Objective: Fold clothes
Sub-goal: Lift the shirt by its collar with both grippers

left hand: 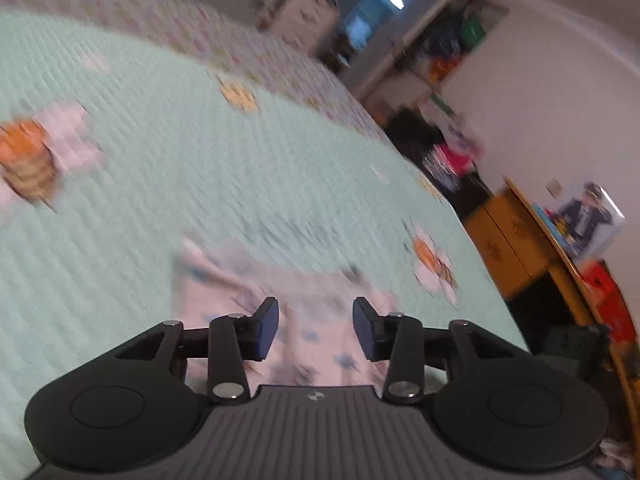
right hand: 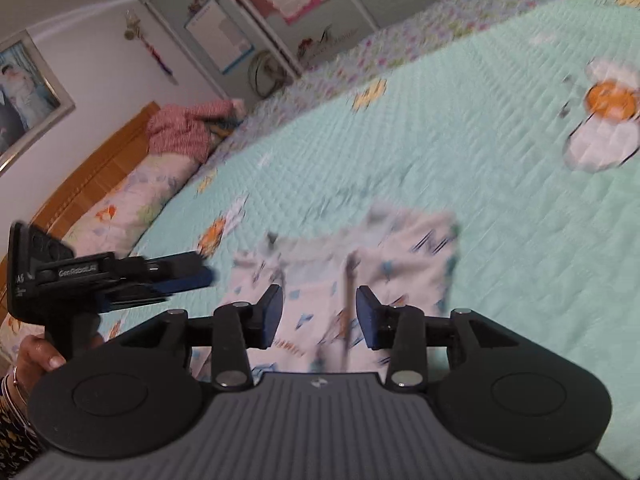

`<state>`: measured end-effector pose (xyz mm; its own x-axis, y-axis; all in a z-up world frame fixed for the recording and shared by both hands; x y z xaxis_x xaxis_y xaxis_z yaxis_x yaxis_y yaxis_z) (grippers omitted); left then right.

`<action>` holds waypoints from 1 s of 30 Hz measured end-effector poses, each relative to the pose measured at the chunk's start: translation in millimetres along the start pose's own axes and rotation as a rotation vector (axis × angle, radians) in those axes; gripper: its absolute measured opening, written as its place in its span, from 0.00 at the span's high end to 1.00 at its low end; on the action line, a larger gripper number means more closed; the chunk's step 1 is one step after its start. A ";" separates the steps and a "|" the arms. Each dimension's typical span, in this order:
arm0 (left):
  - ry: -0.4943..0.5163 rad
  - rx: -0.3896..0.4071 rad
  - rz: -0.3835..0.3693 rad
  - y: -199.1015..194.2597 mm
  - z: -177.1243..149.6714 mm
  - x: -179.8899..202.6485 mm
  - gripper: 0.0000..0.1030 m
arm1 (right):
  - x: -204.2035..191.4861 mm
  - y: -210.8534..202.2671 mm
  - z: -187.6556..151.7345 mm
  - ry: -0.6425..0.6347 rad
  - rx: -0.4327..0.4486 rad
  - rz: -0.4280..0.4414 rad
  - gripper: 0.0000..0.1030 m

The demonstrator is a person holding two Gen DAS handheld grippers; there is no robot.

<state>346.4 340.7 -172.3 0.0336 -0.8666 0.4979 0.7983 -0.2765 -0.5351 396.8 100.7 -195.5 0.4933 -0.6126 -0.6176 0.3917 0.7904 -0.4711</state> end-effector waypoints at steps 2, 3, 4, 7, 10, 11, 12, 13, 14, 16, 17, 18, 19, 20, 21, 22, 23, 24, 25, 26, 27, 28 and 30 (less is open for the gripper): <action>-0.026 0.022 0.081 -2.3 8.1 -23.1 0.54 | 18.7 -3.3 11.4 0.039 0.024 -0.035 0.59; -0.053 0.014 0.105 0.6 9.4 -34.6 0.54 | 29.2 -3.8 16.8 0.063 0.033 -0.054 0.58; -0.081 0.007 0.129 3.5 10.6 -46.0 0.54 | 38.6 -1.6 20.6 0.084 0.030 -0.061 0.58; -0.095 -0.041 0.133 16.2 10.7 -59.5 0.54 | 60.5 10.4 25.4 0.127 -0.016 -0.071 0.53; -0.094 -0.079 0.106 28.9 8.7 -63.6 0.51 | 68.6 23.6 28.2 0.149 -0.056 -0.016 0.51; -0.092 -0.084 0.099 32.1 8.7 -64.4 0.50 | 70.7 27.0 30.4 0.160 -0.064 0.005 0.51; -0.090 -0.083 0.087 34.4 9.6 -64.3 0.48 | 72.4 30.8 32.8 0.175 -0.076 0.029 0.51; -0.089 -0.082 0.071 36.4 10.8 -63.7 0.46 | 73.7 34.5 35.0 0.188 -0.088 0.050 0.51; -0.087 -0.083 0.058 38.4 12.3 -63.0 0.45 | 73.5 37.8 36.3 0.188 -0.101 0.061 0.51; -0.075 -0.093 0.041 42.0 13.3 -63.8 0.44 | 73.2 44.5 39.0 0.189 -0.126 0.082 0.51; -0.064 -0.099 0.037 44.3 13.5 -62.8 0.44 | 73.1 47.8 40.4 0.189 -0.139 0.093 0.51; -0.049 -0.105 0.039 46.2 13.6 -61.4 0.44 | 72.3 50.9 41.4 0.186 -0.152 0.102 0.51; -0.033 -0.111 0.041 47.7 13.3 -59.7 0.44 | 69.3 53.4 41.0 0.172 -0.166 0.103 0.51; -0.015 -0.119 0.041 48.7 12.8 -57.7 0.44 | 66.4 56.0 40.6 0.158 -0.179 0.104 0.51; 0.004 -0.128 0.041 49.6 12.3 -55.6 0.44 | 63.7 57.9 40.2 0.144 -0.192 0.106 0.51; 0.023 -0.136 0.040 50.4 11.8 -53.6 0.44 | 62.1 57.6 39.7 0.134 -0.203 0.107 0.51; 0.042 -0.145 0.040 51.2 11.3 -51.6 0.44 | 60.5 57.3 39.1 0.124 -0.214 0.109 0.51; 0.054 -0.151 0.039 52.3 11.6 -51.4 0.44 | 59.0 56.9 38.6 0.115 -0.225 0.110 0.51; 0.053 -0.154 0.033 52.5 11.7 -52.5 0.44 | 58.1 56.1 37.9 0.109 -0.234 0.113 0.52; 0.048 -0.156 0.027 52.1 11.5 -53.7 0.44 | 60.1 53.4 37.0 0.120 -0.235 0.120 0.52; 0.041 -0.160 0.018 51.2 10.7 -54.3 0.44 | 62.0 50.6 36.1 0.130 -0.236 0.127 0.52; 0.035 -0.165 0.009 50.0 9.5 -54.8 0.44 | 63.9 47.9 35.1 0.141 -0.237 0.133 0.52; 0.022 -0.179 -0.011 47.7 6.8 -54.6 0.44 | 67.7 42.4 33.3 0.161 -0.239 0.147 0.52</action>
Point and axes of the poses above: each gripper's, at about its wrist camera, not at the fingertips, and y roughly the way its jaws point, x to its right, z to its top, the point moved 9 cm from there along y, roughly the way its jaws point, and after that the axes turned 3 degrees about y, right-handed, at the moved point
